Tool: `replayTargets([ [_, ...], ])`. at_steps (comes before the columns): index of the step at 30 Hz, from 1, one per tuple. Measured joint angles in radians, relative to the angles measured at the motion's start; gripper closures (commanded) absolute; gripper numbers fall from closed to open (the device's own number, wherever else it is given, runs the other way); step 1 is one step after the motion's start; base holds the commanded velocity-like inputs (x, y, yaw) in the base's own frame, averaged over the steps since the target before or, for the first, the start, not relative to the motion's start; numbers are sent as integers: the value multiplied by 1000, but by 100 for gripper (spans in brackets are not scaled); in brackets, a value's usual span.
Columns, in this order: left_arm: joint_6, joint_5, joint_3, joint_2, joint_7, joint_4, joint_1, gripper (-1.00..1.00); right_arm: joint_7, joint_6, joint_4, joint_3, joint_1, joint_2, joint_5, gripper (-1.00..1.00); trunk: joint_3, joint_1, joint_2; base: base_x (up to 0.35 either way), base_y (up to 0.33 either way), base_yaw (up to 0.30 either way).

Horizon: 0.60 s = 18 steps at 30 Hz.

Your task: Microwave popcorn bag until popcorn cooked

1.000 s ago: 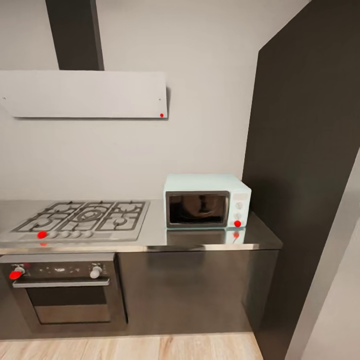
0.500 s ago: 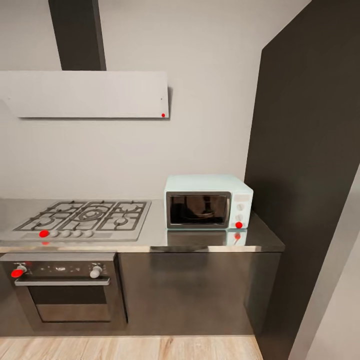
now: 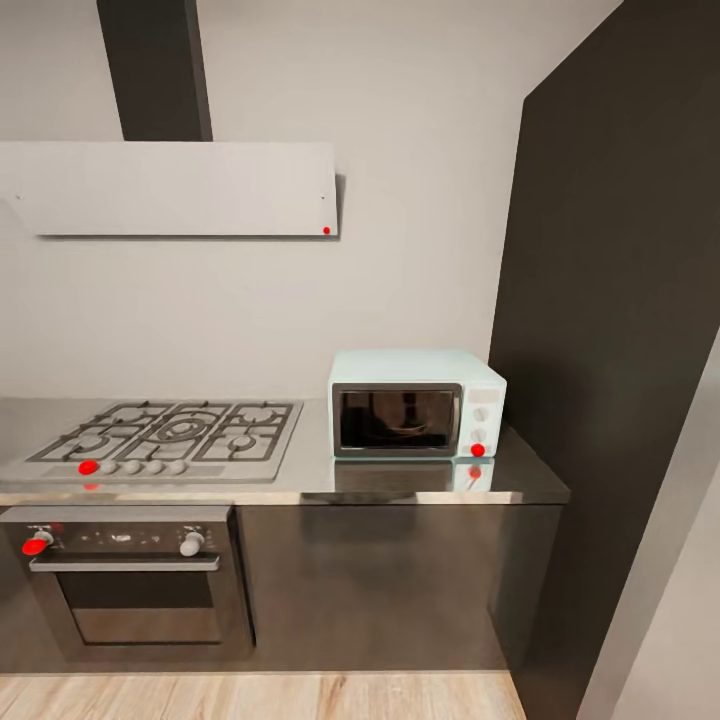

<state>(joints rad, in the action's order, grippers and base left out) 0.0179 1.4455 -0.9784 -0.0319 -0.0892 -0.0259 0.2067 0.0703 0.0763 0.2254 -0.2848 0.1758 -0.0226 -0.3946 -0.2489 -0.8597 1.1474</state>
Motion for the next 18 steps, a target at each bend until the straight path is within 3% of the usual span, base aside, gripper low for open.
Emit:
replayTargets([
  [2,0,0,0,0,0,0,0,-100,0,-47,84,1,0,10,1,-100,0,0,0,0,0,0],
  [5,0,0,0,1,0,0,0,-100,23,-241,355,2,1,59,7,-100,0,0,0,0,0,0],
  [7,0,0,0,1,0,0,0,-100,95,-385,530,4,0,77,7,-100,0,0,0,0,0,0],
  [9,0,1,0,1,0,1,0,-100,210,-573,761,41,0,92,10,-100,0,0,0,0,0,0],
  [12,0,1,0,2,0,2,0,-100,278,-752,1038,67,0,95,14,-100,0,0,0,0,0,0],
  [16,0,2,1,2,0,1,0,-100,293,-897,1252,71,-3,93,15,-100,0,0,0,0,0,0],
  [18,0,2,1,3,0,2,0,-100,294,-991,1298,71,17,90,16,-100,0,0,0,0,0,0],
])
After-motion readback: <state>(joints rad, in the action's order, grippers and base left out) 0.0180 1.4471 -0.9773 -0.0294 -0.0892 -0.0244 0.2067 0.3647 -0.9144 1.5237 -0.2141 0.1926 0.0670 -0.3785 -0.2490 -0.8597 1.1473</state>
